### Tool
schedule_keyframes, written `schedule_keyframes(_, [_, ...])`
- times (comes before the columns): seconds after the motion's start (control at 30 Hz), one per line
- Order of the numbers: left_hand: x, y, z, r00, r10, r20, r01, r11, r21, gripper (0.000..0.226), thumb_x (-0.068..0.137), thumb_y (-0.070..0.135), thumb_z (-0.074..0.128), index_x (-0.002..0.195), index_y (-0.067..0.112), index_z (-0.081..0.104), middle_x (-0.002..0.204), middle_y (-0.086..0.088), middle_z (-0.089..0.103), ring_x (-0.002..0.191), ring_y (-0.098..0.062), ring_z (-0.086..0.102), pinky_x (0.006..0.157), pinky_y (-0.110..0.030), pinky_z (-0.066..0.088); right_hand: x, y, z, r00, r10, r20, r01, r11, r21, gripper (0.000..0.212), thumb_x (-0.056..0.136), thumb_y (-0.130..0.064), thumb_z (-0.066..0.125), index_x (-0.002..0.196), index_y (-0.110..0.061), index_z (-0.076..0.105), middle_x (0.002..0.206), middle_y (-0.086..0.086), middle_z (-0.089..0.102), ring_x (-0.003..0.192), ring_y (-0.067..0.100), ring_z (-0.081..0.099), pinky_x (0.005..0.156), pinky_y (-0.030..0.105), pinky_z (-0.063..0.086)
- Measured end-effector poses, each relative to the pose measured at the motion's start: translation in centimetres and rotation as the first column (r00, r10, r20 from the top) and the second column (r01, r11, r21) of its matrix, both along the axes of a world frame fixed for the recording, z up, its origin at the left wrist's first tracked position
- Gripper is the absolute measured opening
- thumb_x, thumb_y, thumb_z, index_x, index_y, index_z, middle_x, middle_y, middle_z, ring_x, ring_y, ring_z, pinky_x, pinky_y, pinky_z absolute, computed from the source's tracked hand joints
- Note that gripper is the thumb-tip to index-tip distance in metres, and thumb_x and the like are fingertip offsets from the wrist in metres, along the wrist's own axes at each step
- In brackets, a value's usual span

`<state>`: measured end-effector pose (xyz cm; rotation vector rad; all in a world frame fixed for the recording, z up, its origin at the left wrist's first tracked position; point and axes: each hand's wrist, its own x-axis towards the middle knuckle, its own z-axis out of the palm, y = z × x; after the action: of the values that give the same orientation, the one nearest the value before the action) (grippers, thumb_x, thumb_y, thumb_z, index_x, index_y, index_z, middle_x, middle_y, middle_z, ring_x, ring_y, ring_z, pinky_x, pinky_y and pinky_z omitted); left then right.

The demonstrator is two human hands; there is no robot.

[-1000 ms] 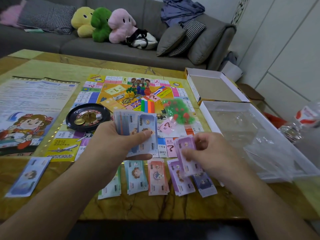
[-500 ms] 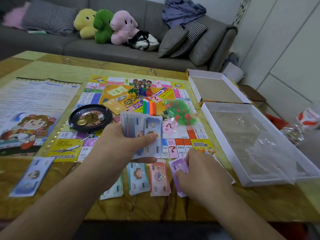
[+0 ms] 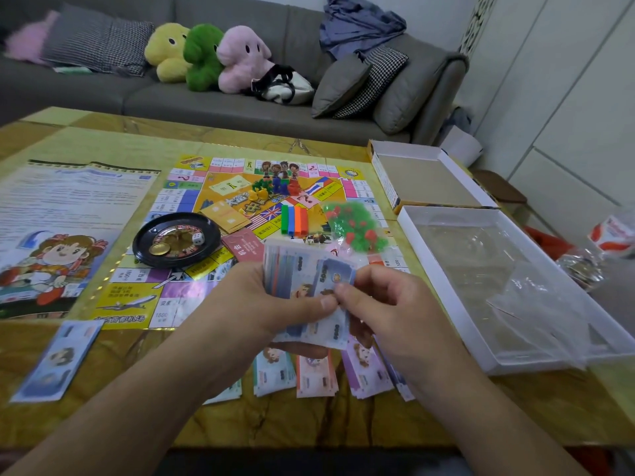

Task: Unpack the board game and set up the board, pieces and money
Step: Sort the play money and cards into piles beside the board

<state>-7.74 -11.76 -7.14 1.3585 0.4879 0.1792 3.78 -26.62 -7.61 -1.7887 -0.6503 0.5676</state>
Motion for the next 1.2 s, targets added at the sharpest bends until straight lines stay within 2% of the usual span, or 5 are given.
schedule_keyframes(0.2, [-0.2, 0.2, 0.6, 0.999, 0.028, 0.018, -0.023, 0.966, -0.257, 0.023, 0.096, 0.005, 0.063, 0.119, 0.003, 0.066, 0.105, -0.020, 0.078, 0.095, -0.040, 0.077, 0.074, -0.058, 0.063, 0.4, 0.0, 0.0, 0.996, -0.079, 0.039, 0.080, 0.996, -0.026, 0.016, 0.097, -0.028, 0.074, 0.088, -0.015, 0.073, 0.086, 0.003, 0.078, 0.083, 0.017, 0.078, 0.066, 0.044, 0.066])
schedule_keyframes(0.67, [-0.3, 0.5, -0.5, 0.993, 0.117, 0.009, -0.115, 0.987, -0.116, 0.022, 0.091, 0.009, 0.073, 0.112, 0.005, 0.071, 0.098, -0.016, 0.080, 0.088, -0.036, 0.079, 0.061, -0.044, 0.066, -0.1, 0.8, -0.6, 0.980, -0.110, 0.168, 0.110, 0.994, 0.008, 0.018, 0.095, -0.030, 0.077, 0.084, -0.016, 0.073, 0.082, 0.001, 0.076, 0.078, 0.011, 0.076, 0.061, 0.034, 0.064])
schedule_keyframes(0.87, [-0.2, 0.3, -0.3, 0.995, 0.097, 0.012, -0.094, 0.982, -0.161, 0.028, 0.084, 0.015, 0.076, 0.111, 0.005, 0.072, 0.097, -0.018, 0.079, 0.088, -0.036, 0.078, 0.062, -0.045, 0.066, -0.5, 1.3, -0.6, 0.998, -0.040, 0.041, 0.038, 0.999, 0.029, 0.018, 0.093, -0.031, 0.077, 0.089, -0.014, 0.073, 0.083, 0.007, 0.075, 0.075, 0.015, 0.075, 0.051, 0.017, 0.051])
schedule_keyframes(1.0, [-0.3, 0.8, 0.0, 0.994, 0.112, 0.015, -0.102, 0.943, -0.316, 0.029, 0.096, 0.008, 0.066, 0.124, -0.001, 0.063, 0.107, -0.024, 0.077, 0.096, -0.044, 0.076, 0.076, -0.062, 0.062, 0.1, 1.3, -0.5, 0.995, -0.091, 0.042, 0.090, 0.995, 0.044, 0.011, 0.093, -0.028, 0.079, 0.089, -0.018, 0.076, 0.081, 0.002, 0.077, 0.074, 0.013, 0.075, 0.053, 0.018, 0.051])
schedule_keyframes(1.2, [-0.4, 0.6, -0.5, 0.992, 0.121, 0.023, -0.117, 0.982, -0.149, 0.025, 0.092, 0.006, 0.071, 0.116, 0.001, 0.070, 0.101, -0.019, 0.079, 0.091, -0.038, 0.078, 0.067, -0.053, 0.065, -0.2, 1.4, -0.5, 0.999, -0.021, -0.037, 0.025, 0.995, 0.098, 0.005, 0.096, -0.023, 0.075, 0.100, -0.025, 0.077, 0.091, -0.004, 0.080, 0.086, 0.011, 0.078, 0.064, 0.025, 0.063])
